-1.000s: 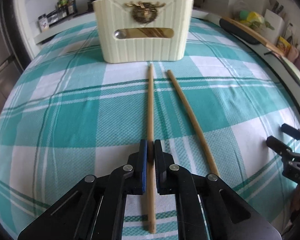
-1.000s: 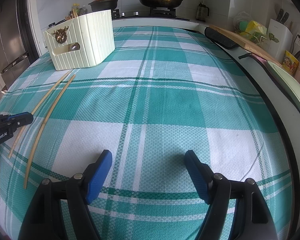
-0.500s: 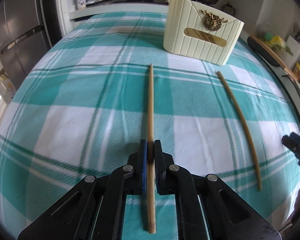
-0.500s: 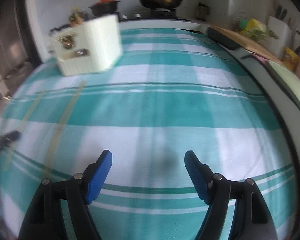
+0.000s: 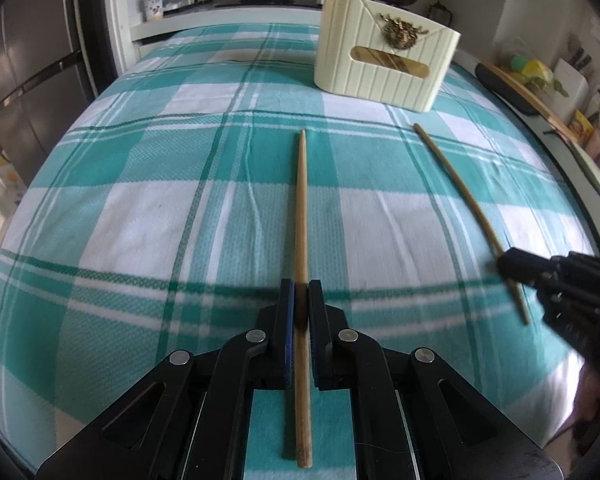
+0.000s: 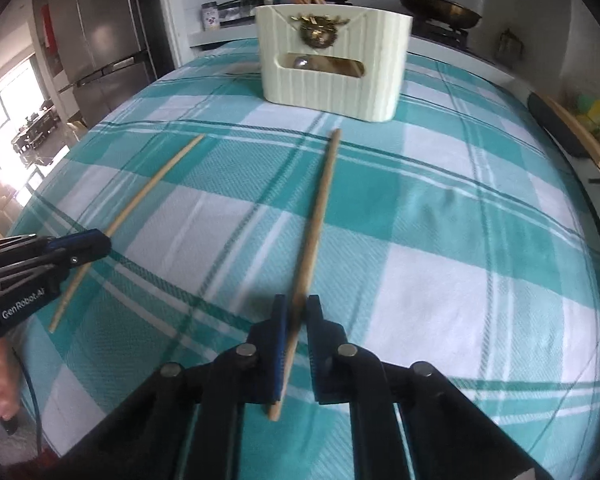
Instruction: Organize utensils
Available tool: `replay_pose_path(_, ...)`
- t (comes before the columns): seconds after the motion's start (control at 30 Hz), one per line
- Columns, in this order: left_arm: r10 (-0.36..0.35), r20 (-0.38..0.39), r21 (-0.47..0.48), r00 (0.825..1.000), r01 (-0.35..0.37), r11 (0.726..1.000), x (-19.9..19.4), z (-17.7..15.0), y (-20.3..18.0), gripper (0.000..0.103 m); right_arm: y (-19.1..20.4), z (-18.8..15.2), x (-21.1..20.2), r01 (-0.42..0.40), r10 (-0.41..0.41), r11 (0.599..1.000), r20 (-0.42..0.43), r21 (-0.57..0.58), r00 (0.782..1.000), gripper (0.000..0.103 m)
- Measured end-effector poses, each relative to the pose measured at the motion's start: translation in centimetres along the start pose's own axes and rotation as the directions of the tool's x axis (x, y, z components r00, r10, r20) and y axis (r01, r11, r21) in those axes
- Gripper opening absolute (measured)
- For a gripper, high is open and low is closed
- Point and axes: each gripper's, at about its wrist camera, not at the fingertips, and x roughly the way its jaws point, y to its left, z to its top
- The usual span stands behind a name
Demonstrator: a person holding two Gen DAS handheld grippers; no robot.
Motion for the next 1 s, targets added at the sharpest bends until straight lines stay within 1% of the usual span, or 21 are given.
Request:
replay_pose_path(0.17,-0.037,-0.022,0.07,0.999,0.038,0.997,-1.3,-1.7,0.1,0.007,-2.1,-3.0,-2.4,0.05,-0.05,0.999,-0.026,-0.014,0.998,0.007)
replay_pose_path(0.23,-0.053,-0.034,0.104,0.998,0.056,0.993,-1.8,-2.1,0.2,0.012,-2.9,-4.6,-3.6,0.07,-0.072,0.997,-0.047,-0.038,0.996,0.007)
replay_pose_path(0.27,-0.066,-0.044,0.118,0.997,0.071,0.99,-2.1,-2.2,0.3,0.03,-3.2,-5.0,-4.1,0.076,-0.079,0.996,-0.055,-0.046,0.995,0.008)
replay_pose_path(0.3,-0.084,-0.053,0.128,0.995,0.09,0.988,-2.4,-2.1,0.5,0.055,-3.6,-5.4,-4.6,0.08,-0.083,0.995,-0.064,-0.053,0.994,0.009)
replay_pose_path(0.33,-0.104,-0.056,0.135,0.993,0.111,0.985,-2.8,-1.8,0.8,0.064,-3.9,-5.5,-5.0,0.072,-0.076,0.996,-0.072,-0.055,0.994,0.013)
replay_pose_path(0.37,-0.124,-0.054,0.141,0.991,0.131,0.981,-3.1,-1.5,1.0,0.069,-4.3,-5.4,-5.5,0.057,-0.061,0.997,-0.077,-0.053,0.995,0.029)
replay_pose_path(0.4,-0.152,-0.061,0.148,0.987,0.16,0.976,-3.4,-0.9,1.3,0.069,-4.7,-5.3,-6.0,0.04,-0.044,0.998,-0.077,-0.053,0.996,0.046)
replay_pose_path(0.43,-0.167,-0.072,0.149,0.983,0.176,0.973,-3.4,-0.4,1.4,0.069,-5.1,-4.9,-6.5,0.025,-0.029,0.998,-0.073,-0.057,0.997,0.05)
replay_pose_path(0.5,-0.191,-0.122,0.148,0.974,0.208,0.967,-2.9,1.5,1.8,0.07,-5.4,-4.0,-7.0,0.005,-0.01,0.997,-0.076,-0.076,0.997,0.051)
replay_pose_path(0.57,-0.201,-0.181,0.157,0.963,0.23,0.96,-1.8,2.7,1.7,0.071,-5.5,-2.5,-6.7,-0.025,0.015,0.996,-0.111,-0.091,0.994,0.051)
replay_pose_path(0.63,-0.177,-0.213,0.187,0.961,0.218,0.958,-0.5,3.6,1.1,0.071,-5.4,-1.2,-5.9,-0.059,0.046,0.994,-0.144,-0.093,0.989,0.051)
replay_pose_path(0.67,-0.152,-0.231,0.211,0.961,0.202,0.957,0.6,4.1,0.6,0.07,-5.3,-0.1,-5.0,-0.079,0.063,0.993,-0.163,-0.092,0.985,0.051)
replay_pose_path(0.8,-0.092,-0.271,0.235,0.958,0.159,0.959,3.4,5.3,0.0,0.067,-4.6,2.7,-1.6,-0.087,0.064,0.991,-0.214,-0.1,0.975,0.051)
replay_pose_path(0.87,-0.067,-0.26,0.239,0.963,0.132,0.962,4.0,6.2,-0.3,0.067,-4.3,4.1,0.8,-0.085,0.059,0.992,-0.25,-0.094,0.966,0.051)
replay_pose_path(0.9,-0.061,-0.266,0.237,0.962,0.126,0.963,4.2,6.4,-0.3,0.067,-4.3,4.7,1.7,-0.076,0.05,0.993,-0.26,-0.093,0.964,0.051)
replay_pose_path(0.93,-0.055,-0.268,0.235,0.962,0.12,0.965,4.4,6.7,-0.5,0.066,-4.2,5.4,3.0,-0.057,0.03,0.994,-0.263,-0.092,0.964,0.051)
replay_pose_path(0.97,-0.048,-0.27,0.234,0.962,0.113,0.966,4.6,7.1,-0.6,0.064,-4.1,6.2,3.6,-0.042,0.019,0.995,-0.24,-0.09,0.971,0.054)
replay_pose_path(1.0,-0.039,-0.268,0.234,0.963,0.105,0.966,4.9,7.3,-0.8,0.057,-4.0,6.9,4.0,-0.034,0.015,0.995,-0.211,-0.089,0.977,0.054)
